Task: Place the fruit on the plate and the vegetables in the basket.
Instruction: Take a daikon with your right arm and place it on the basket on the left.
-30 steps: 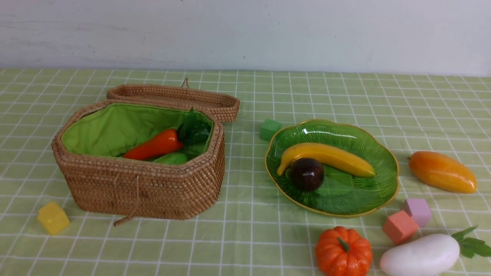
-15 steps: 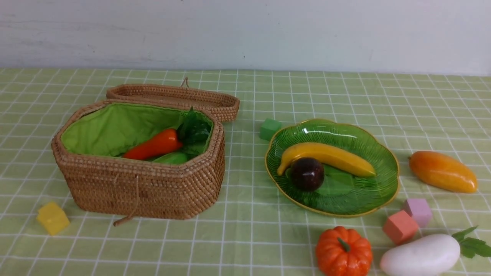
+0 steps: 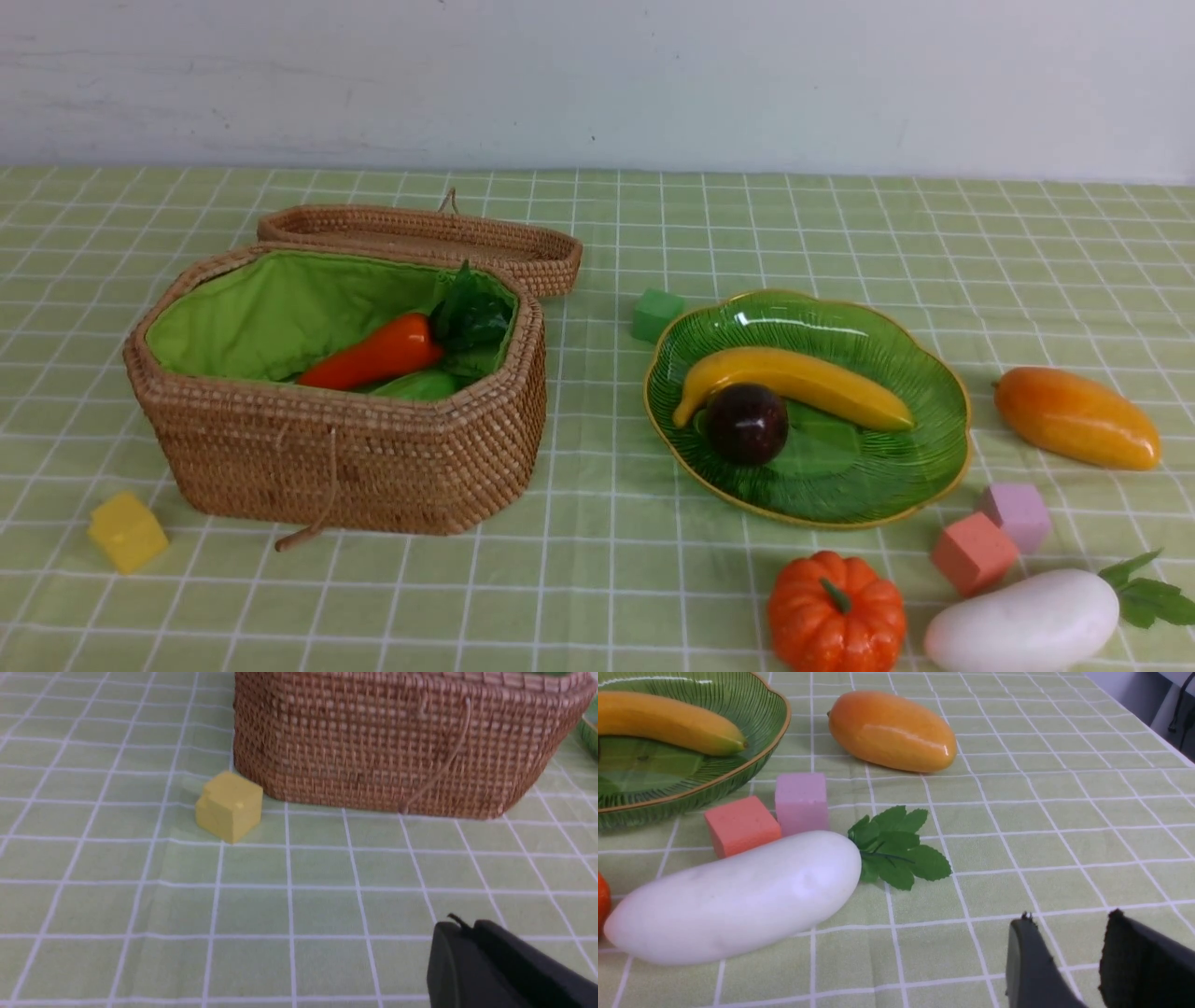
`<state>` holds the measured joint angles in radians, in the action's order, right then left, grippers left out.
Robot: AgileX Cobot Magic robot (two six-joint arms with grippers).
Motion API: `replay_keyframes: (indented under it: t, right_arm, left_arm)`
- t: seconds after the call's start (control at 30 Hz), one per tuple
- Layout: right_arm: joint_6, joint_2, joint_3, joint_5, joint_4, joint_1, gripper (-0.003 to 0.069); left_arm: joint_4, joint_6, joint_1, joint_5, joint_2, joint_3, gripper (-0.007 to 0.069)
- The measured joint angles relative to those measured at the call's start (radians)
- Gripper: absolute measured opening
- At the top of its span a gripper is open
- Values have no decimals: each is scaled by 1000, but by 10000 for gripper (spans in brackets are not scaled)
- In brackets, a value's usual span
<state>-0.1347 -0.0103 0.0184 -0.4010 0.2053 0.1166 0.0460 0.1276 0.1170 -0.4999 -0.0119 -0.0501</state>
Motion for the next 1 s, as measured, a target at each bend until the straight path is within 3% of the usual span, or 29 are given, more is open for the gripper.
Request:
replay_keyframes:
  t: [1.0]
  right_arm:
    - [0, 0, 0, 0, 0, 0, 241]
  left_arm:
    - [-21, 0, 5, 123, 0, 79, 57]
